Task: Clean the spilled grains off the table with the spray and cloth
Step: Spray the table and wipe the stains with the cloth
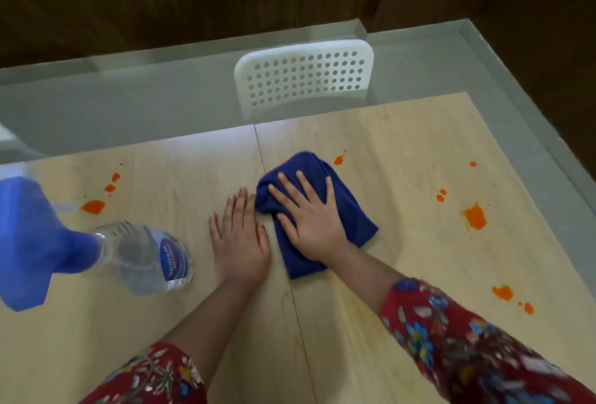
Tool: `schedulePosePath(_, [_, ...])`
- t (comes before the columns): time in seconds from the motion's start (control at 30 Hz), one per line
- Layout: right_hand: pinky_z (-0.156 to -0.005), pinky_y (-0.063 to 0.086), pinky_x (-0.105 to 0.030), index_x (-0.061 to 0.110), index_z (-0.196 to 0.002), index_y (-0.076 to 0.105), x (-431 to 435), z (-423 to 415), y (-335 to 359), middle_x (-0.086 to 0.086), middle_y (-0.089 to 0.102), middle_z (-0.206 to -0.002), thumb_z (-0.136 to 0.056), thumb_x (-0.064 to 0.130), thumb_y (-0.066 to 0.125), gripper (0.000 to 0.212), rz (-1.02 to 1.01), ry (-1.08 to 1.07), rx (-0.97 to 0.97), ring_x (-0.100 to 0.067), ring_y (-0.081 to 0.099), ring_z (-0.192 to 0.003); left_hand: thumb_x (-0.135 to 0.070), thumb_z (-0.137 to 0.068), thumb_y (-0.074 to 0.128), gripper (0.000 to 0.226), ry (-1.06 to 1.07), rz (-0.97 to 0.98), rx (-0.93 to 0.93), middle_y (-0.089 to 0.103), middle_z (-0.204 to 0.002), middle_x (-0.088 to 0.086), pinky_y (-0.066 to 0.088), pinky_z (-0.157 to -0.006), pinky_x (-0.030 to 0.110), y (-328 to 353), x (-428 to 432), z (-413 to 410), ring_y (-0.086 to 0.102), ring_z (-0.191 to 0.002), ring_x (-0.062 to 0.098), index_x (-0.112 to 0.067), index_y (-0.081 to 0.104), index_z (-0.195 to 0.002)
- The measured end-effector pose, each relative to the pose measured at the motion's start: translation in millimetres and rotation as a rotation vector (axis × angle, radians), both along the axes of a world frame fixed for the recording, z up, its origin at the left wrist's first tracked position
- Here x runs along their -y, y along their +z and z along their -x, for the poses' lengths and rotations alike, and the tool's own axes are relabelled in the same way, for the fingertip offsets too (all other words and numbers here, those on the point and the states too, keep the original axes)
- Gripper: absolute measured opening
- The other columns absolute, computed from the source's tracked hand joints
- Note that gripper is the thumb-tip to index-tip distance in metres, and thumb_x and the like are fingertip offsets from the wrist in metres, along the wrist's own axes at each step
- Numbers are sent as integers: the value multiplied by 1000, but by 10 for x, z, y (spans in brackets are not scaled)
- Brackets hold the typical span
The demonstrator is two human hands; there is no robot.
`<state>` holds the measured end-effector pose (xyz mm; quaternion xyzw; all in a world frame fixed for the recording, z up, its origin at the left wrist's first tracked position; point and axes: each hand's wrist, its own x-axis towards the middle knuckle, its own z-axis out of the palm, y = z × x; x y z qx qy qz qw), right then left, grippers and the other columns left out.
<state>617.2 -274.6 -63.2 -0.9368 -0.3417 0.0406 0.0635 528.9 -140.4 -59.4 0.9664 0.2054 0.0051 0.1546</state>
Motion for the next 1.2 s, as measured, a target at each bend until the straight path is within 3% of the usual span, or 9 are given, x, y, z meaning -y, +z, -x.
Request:
schedulePosePath(0.13, [-107, -6, -72, 40, -153, 16, -665, -716, 64, 16, 9, -162, -101, 48, 22, 53, -10, -102, -71, -20, 3, -151, -30, -94, 26, 59, -5, -20, 0, 19, -161, -3, 7, -120, 46, -5, 4, -3, 12, -148, 14, -19, 26, -152])
schedulePosePath(0.3, [-119, 2, -46, 32, -154, 20, -554, -1190, 47, 9, 14, -162, -103, 43, 28, 53, -68, -172, -80, -19, 8, -150, -36, -95, 20, 60, -21, 32, 7, 12, -162, -5, 2, -121, 43, 17, -20, 22, 5, -149, 11, -23, 19, -153])
schedulePosePath(0.53, [-120, 10, -51, 17, -155, 21, 457, -987, 38, -6, 16, -162, -102, 40, 26, 58, -145, -973, -31, -27, 13, -149, -35, -96, 19, 60, -37, 42, 10, 11, -162, -2, 2, -120, 45, -15, -35, 10, 4, -149, 14, -21, 19, -154])
schedulePosePath(0.67, [-119, 7, -46, 23, -154, 23, -330, -207, 4, -1, 16, -162, -96, 45, 17, 62, -83, -339, -82, -23, 13, -150, -31, -93, 27, 59, -15, -13, -1, 22, -160, 1, 9, -118, 47, -26, -23, -1, 18, -147, 18, -18, 31, -150])
schedulePosePath(0.77, [-121, 3, -42, 31, -154, 19, -531, -751, 74, 6, 13, -163, -99, 49, 18, 58, -51, -19, -84, -18, 9, -150, -31, -91, 29, 57, -13, -22, 11, 30, -156, 3, 13, -116, 47, -12, 1, 3, 25, -144, 20, -16, 38, -146])
schedulePosePath(0.9, [-114, 2, -62, 42, -152, 16, 153, -1481, 78, 16, 9, -162, -100, 53, 26, 54, 25, -432, -75, -17, 4, -151, -38, -90, 27, 52, 51, 43, 40, 43, -142, 8, 23, -111, 47, 105, 7, -246, 36, -132, 24, -16, 47, -134])
schedulePosePath(1.0, [-110, 8, -70, 43, -152, 11, 695, -1152, 30, 18, 5, -162, -100, 52, 21, 55, -6, -816, -77, -21, 2, -151, -34, -88, 33, 47, 27, 76, 124, 43, -139, 5, 19, -110, 44, 142, 228, -645, 36, -129, 23, -20, 43, -132])
schedulePosePath(1.1, [-116, 20, -53, 32, -152, 25, 712, -681, -54, 10, 18, -161, -99, 45, 21, 55, -61, -533, 41, -20, 19, -149, -30, -86, 36, 51, -103, 120, 120, 45, -145, 2, 16, -110, 40, 130, 644, -1056, 32, -133, 18, -19, 47, -136])
schedulePosePath(1.2, [-120, 11, -40, 33, -154, 17, 788, -1038, -24, 12, 11, -162, -99, 45, 16, 57, -43, -185, -46, -12, 8, -150, -33, -92, 33, 55, -223, 74, 61, 39, -152, 0, 16, -112, 41, 51, 904, -1265, 27, -140, 15, -17, 45, -143])
